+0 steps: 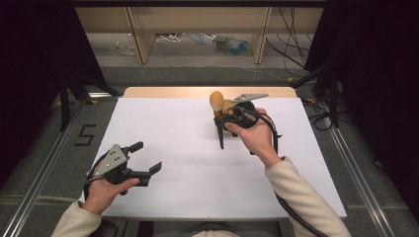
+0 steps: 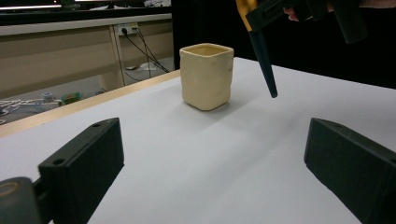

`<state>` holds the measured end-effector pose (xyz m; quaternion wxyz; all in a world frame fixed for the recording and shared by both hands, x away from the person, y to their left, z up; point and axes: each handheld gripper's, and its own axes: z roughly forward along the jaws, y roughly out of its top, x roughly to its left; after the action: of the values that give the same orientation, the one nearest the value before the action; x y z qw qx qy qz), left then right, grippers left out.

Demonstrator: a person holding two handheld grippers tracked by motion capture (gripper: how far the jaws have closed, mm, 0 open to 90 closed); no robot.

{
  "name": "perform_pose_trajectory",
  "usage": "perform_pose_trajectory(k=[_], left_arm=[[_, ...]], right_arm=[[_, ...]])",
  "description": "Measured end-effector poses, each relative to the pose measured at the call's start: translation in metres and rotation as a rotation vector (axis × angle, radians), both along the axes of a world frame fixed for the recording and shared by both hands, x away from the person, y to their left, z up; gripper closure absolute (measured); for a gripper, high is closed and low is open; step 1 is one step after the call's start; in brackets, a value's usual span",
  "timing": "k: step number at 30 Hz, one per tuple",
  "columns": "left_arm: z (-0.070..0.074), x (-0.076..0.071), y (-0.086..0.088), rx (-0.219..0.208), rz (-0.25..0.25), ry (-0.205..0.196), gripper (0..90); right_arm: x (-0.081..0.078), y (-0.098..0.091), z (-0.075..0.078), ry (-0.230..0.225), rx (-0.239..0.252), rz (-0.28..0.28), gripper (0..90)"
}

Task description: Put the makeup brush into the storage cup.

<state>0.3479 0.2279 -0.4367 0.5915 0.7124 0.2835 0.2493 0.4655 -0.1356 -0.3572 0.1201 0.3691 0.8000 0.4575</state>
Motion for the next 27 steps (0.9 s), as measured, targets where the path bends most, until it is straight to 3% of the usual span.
perform_pose_trajectory(k=[27], left_arm=[[-0.0001,-0.0006,-0.0005,-0.006,0.004,0.007,4.5]], right_arm=[[0.0011,-0.0063,0.0101,-0.062,0.038,-0.021,67.0]])
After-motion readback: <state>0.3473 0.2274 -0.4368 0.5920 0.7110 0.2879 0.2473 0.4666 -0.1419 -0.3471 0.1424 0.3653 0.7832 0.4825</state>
